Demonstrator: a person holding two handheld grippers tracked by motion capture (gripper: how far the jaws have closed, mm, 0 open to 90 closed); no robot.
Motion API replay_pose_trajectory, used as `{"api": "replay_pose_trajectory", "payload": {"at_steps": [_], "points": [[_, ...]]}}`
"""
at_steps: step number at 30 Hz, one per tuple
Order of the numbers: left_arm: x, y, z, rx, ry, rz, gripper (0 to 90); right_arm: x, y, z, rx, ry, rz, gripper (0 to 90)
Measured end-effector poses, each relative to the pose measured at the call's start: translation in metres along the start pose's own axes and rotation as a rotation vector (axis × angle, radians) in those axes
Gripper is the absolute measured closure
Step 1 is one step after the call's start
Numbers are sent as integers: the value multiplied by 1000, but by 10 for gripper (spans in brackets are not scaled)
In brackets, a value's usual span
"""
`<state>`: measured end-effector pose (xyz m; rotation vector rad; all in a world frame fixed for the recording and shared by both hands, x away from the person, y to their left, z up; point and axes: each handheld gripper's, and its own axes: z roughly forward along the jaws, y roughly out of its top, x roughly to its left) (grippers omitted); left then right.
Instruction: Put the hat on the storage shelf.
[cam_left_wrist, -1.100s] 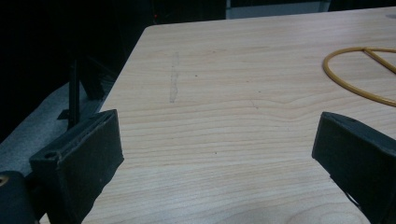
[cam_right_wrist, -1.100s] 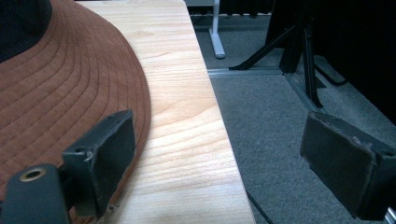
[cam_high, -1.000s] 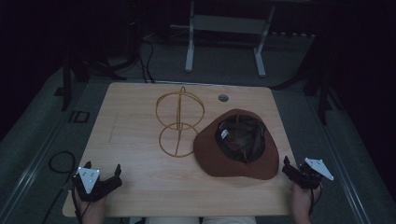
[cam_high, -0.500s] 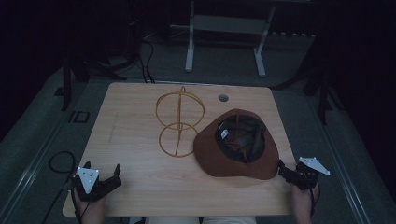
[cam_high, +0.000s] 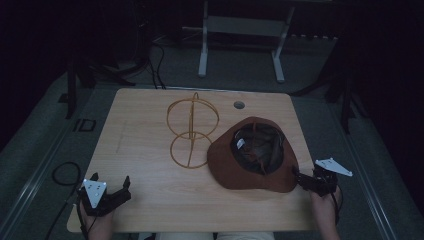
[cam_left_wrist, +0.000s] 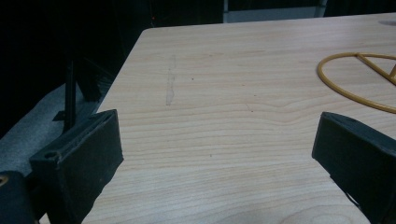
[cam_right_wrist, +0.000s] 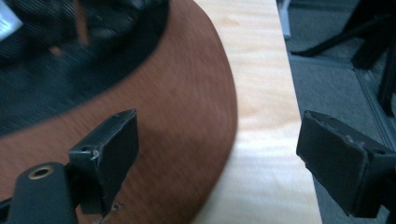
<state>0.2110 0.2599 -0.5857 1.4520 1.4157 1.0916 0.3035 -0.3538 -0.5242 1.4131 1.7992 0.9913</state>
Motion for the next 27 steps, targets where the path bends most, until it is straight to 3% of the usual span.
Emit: {"api": "replay_pose_trajectory", "payload": {"at_steps": [8,15,22,25,27], "points": [[0,0,0,4,0,3,21,1,27,-6,-6,82,26,109],[-1,0,1,6,-4,1,21,2,52,-4,-19,90,43,104],[0,0,1,9,-11,-5,21,5,76,-2,-25,100,25,105],[0,0,1,8,-13,-4,21,5,86,-1,-18,114,34,134],[0,0,1,7,-14,-4,21,6,90,0,-31,100,28,164]]}}
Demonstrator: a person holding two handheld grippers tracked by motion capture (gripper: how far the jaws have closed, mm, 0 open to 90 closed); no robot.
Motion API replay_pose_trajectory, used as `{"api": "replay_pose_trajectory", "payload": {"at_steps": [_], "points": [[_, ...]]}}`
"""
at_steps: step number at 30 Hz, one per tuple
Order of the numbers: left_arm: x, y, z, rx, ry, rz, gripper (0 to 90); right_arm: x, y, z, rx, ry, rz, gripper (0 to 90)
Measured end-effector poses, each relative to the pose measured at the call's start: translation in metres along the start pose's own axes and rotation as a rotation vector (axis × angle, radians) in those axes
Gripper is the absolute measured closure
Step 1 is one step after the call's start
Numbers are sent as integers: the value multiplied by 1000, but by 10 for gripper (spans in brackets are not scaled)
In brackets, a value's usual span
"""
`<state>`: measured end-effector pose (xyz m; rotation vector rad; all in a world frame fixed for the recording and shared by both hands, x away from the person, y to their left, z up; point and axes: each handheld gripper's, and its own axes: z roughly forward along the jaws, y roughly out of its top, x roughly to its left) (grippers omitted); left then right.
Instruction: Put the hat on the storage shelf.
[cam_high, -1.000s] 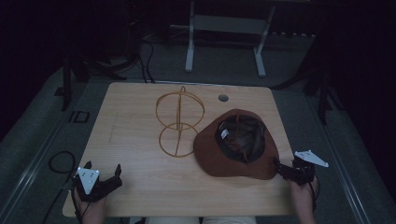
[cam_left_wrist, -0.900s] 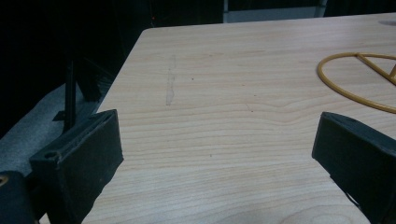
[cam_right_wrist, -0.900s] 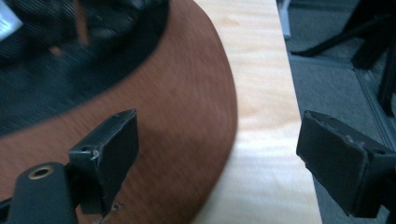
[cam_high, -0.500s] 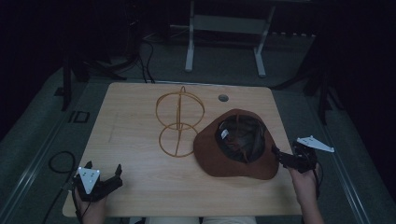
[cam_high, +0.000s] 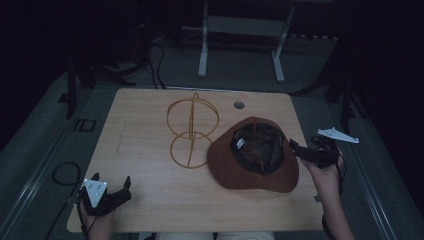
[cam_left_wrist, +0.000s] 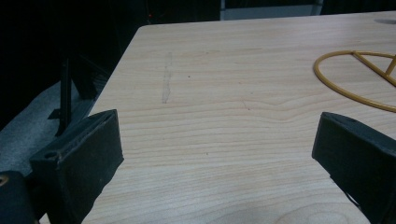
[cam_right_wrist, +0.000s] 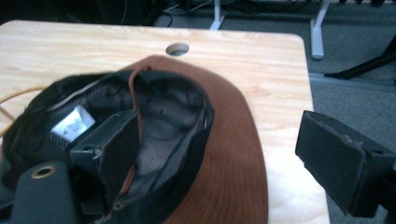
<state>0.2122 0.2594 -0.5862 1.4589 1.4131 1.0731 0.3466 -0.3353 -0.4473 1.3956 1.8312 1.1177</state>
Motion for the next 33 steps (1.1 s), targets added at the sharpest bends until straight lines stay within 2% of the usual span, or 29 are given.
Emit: {"api": "replay_pose_trajectory", "payload": {"at_steps": [3,9,12,14,19,24,28,33], "points": [[0,0,0,0,-1,0,21,0,8,5,1,11,9,168],[0,0,0,-2,-3,1,21,-2,17,27,61,45,41,191],[0,0,0,-3,-5,1,21,-1,20,36,58,21,39,208],[0,0,0,-3,-5,2,21,-1,22,44,67,22,51,222],[-1,0,0,-3,-13,9,21,4,24,68,122,16,33,249],[-2,0,1,3,-19,14,21,9,16,89,188,19,16,287],[-2,0,1,3,-20,15,21,11,4,104,244,1,18,290],[-2,0,1,6,-13,12,21,13,-12,115,279,-47,-6,401]]}}
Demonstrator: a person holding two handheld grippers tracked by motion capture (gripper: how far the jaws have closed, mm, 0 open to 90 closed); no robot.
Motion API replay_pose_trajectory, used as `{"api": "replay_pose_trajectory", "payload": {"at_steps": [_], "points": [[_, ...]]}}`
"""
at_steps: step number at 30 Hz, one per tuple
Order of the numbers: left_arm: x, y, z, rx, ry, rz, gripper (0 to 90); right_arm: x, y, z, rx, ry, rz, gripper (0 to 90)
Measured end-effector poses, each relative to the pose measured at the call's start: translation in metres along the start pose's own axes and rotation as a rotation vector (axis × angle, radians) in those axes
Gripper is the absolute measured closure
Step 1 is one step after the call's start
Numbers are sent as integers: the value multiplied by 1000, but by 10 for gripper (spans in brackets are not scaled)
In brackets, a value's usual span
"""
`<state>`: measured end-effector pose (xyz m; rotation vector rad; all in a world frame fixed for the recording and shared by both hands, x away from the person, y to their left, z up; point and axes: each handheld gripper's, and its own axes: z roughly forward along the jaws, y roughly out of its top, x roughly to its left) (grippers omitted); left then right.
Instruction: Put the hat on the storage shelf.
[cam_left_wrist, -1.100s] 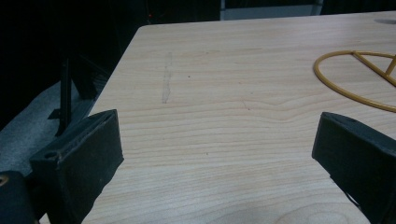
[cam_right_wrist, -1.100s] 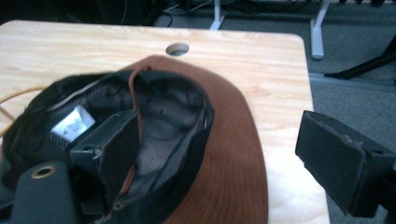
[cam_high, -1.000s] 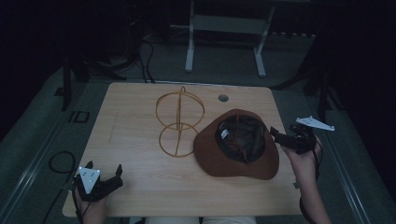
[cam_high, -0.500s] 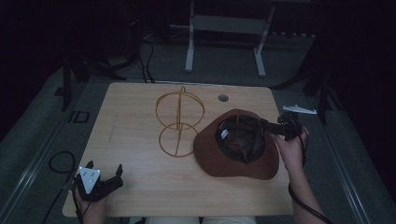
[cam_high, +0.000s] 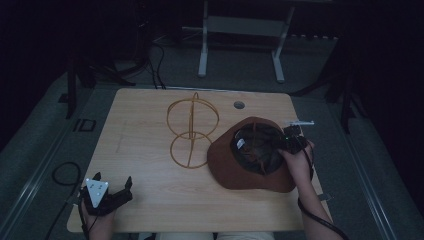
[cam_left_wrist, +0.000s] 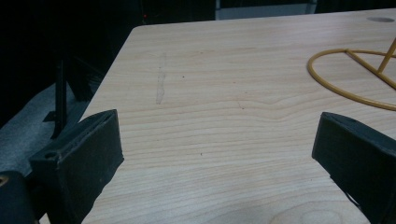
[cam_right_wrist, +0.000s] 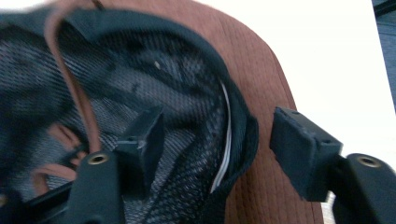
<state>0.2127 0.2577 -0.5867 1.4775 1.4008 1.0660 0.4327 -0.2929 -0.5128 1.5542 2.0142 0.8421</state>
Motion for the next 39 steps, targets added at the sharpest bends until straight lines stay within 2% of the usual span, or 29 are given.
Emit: {"api": "replay_pose_trajectory", "payload": {"at_steps": [4,6,11,14,15,17,19,23,33,36,39], "points": [[-1,0,0,-2,2,4,21,1,-7,6,21,-21,-10,459],[-1,0,0,2,3,6,21,1,-9,9,37,-7,-9,495],[-1,0,0,7,20,10,21,1,-9,12,56,-24,50,574],[-1,0,0,7,22,10,21,2,-10,14,63,-54,60,687],[-2,0,0,6,21,10,21,3,-11,15,63,-77,57,734],[-2,0,0,8,22,12,21,4,-12,14,46,-114,43,793],[-2,0,0,8,26,12,21,4,-12,11,21,-126,51,827],[-2,0,0,11,31,15,21,-1,-9,2,-35,-99,98,835],[-5,1,3,45,47,27,21,-4,3,-33,-161,-32,135,841],[-6,3,5,63,44,9,21,-5,8,-48,-197,1,148,841],[-8,6,5,75,23,-8,21,-6,10,-61,-228,47,162,840]]}}
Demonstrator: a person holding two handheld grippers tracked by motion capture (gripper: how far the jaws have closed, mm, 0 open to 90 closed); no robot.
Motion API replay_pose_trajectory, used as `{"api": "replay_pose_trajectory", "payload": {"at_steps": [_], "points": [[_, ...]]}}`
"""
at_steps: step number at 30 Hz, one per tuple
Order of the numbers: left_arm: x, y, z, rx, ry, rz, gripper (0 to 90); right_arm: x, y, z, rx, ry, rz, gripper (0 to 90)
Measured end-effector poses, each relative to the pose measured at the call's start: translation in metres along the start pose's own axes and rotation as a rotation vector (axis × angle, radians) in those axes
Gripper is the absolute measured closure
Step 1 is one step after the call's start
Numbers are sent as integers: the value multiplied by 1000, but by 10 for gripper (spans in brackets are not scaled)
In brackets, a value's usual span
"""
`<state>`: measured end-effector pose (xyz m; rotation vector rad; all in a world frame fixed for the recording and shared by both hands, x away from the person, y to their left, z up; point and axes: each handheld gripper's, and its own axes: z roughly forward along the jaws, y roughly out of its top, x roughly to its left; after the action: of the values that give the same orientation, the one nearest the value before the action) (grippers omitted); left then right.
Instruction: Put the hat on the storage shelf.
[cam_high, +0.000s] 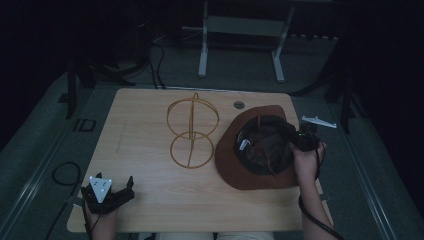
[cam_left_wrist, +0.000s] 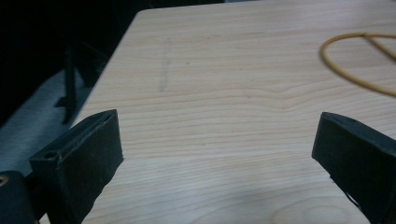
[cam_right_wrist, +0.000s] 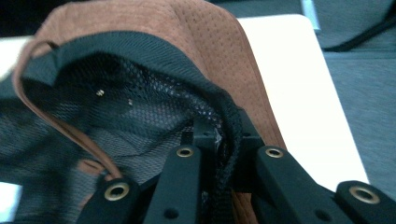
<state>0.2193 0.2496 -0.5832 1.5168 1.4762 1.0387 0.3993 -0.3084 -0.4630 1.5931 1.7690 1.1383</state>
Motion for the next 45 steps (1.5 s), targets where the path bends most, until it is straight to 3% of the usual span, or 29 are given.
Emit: {"api": "replay_pose_trajectory", "payload": {"at_steps": [2,3,8,11,15,19,21,23,33,41,45], "points": [[-3,3,1,18,-30,-26,21,0,2,-8,-15,16,8,840],[-7,4,2,34,-44,-20,21,0,2,-11,-19,16,5,840],[-33,13,2,52,-133,69,21,-5,2,-25,-44,25,28,840],[-53,23,-1,40,-170,116,21,-11,0,-33,-73,68,53,839],[-76,36,-3,40,-245,128,21,-13,-3,-40,-85,81,71,840],[-99,47,1,99,-346,118,23,-14,-5,-44,-86,94,70,838],[-111,53,3,130,-372,160,23,-15,-6,-45,-83,103,82,838],[-122,59,4,116,-416,197,23,-16,-8,-46,-85,104,87,839],[-178,90,11,105,-555,256,24,-16,-10,-56,-95,87,75,838],[-217,111,12,100,-639,305,39,-15,-14,-65,-109,87,65,838],[-238,125,10,75,-670,338,52,-11,-16,-68,-110,94,62,838]]}}
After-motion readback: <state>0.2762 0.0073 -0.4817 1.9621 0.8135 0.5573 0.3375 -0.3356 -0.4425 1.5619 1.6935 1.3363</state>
